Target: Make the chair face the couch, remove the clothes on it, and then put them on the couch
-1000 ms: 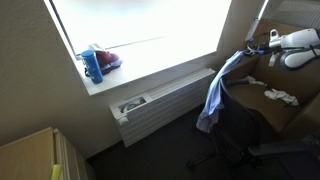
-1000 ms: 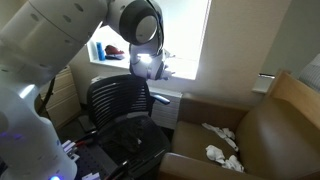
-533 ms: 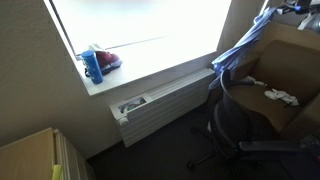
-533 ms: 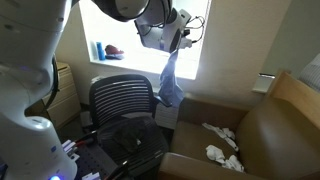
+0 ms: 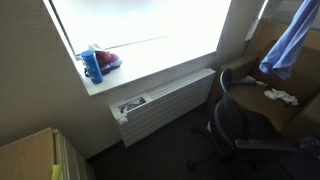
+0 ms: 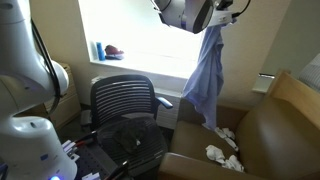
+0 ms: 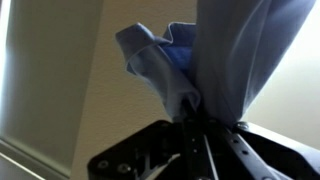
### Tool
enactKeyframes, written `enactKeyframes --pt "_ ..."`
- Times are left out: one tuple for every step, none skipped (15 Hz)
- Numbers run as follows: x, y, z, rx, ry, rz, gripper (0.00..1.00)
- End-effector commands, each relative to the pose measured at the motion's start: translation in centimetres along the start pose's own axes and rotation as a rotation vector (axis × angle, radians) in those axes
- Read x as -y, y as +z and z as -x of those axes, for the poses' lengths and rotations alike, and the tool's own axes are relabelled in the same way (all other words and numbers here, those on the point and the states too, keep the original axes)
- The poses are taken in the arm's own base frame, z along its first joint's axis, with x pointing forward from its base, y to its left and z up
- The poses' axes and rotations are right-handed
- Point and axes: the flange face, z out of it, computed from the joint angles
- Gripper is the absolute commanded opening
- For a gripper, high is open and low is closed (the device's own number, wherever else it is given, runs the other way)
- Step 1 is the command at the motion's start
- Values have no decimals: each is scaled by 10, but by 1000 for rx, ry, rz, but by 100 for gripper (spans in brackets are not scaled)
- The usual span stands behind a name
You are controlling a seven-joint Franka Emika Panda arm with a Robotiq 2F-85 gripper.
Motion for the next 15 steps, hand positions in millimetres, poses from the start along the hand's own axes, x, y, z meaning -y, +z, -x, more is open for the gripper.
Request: enactKeyframes --pt "-69 -22 1 19 -45 148 1" --pt "-88 -28 12 49 -3 196 1" --pt "-64 -17 10 19 3 123 28" --pt "-75 -19 15 28 1 141 4" --pt "-75 -19 17 29 5 136 10" --pt "-73 -18 19 28 10 128 18" --pt "-69 -16 17 26 11 120 24" --pt "-65 -15 16 24 10 115 28" --pt "-64 -14 15 23 10 112 28" --pt "-63 -14 14 22 10 112 53" --pt "-79 -19 13 30 22 156 54" --pt "-103 -26 7 31 -8 215 14" --pt "-125 -33 4 29 -35 265 14" --pt "-132 -35 9 30 -18 273 57" --pt "-114 -28 16 32 7 226 60"
